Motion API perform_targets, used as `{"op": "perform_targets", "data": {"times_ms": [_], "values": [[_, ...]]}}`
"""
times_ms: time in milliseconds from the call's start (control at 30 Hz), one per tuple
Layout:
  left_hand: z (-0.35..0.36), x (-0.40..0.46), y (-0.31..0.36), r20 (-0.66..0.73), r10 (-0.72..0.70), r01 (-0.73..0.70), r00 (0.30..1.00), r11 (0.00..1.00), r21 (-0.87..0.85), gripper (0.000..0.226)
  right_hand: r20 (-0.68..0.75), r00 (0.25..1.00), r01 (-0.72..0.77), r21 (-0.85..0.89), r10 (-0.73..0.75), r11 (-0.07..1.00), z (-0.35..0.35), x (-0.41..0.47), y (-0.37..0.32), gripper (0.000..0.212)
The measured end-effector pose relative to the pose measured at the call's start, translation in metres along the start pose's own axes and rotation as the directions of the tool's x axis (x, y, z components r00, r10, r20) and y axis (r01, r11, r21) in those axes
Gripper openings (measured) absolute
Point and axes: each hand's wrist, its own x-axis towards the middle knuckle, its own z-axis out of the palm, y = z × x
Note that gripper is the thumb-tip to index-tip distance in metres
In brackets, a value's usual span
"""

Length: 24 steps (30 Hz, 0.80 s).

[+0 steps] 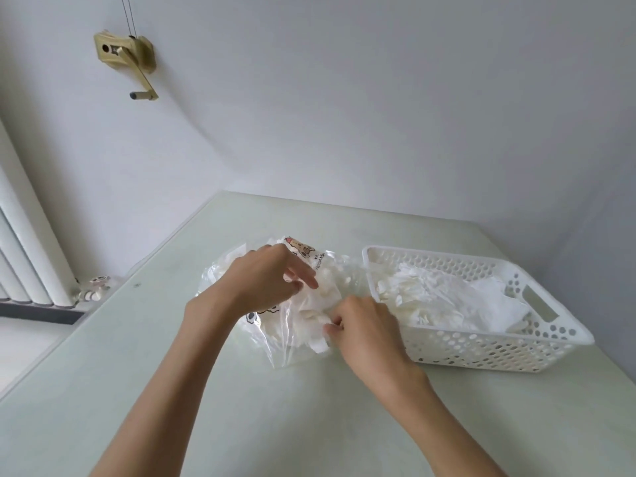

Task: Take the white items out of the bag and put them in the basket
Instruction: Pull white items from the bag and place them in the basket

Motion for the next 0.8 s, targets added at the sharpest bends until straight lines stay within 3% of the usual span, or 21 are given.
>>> {"op": "perform_targets", "data": {"times_ms": [100,200,300,367,567,633,733,800], "values": [[0.005,0.0,0.0,0.04,-0.029,0.028,0.999,0.999,0.017,0.034,-0.162,0.985,0.054,0.016,-0.051,0.998,-0.023,-0.007,0.007,0.028],[0.008,0.001,0.002,0.03,-0.049,0.048,0.998,0.998,0.04,0.045,-0.344,0.937,0.119,0.169,-0.055,0.978,-0.037,-0.005,0.019,0.015],[0.01,0.002,0.0,0.036,-0.064,0.063,0.997,0.998,0.021,0.047,-0.246,0.968,0.144,0.343,-0.059,0.928,-0.039,0.005,0.032,0.008],[0.01,0.004,-0.002,0.029,-0.059,0.06,0.998,0.998,-0.005,0.046,-0.315,0.949,0.15,0.471,0.007,0.869,-0.043,0.01,0.041,0.006],[0.014,0.003,-0.004,0.012,-0.072,0.073,0.997,0.997,-0.01,0.045,-0.322,0.946,0.204,0.641,0.018,0.74,-0.05,0.0,0.043,0.008],[0.017,0.004,-0.003,0.03,-0.07,0.069,0.997,0.997,0.022,0.043,-0.234,0.971,0.193,0.665,-0.044,0.721,-0.05,-0.006,0.046,0.009],[0.019,0.005,-0.004,0.016,-0.059,0.059,0.998,0.998,-0.006,0.045,-0.325,0.943,0.196,0.711,0.069,0.675,-0.051,-0.006,0.054,0.01],[0.017,0.006,-0.004,0.02,-0.052,0.051,0.998,0.998,0.027,0.045,-0.256,0.967,0.181,0.702,0.007,0.689,-0.052,-0.006,0.051,0.01]]}}
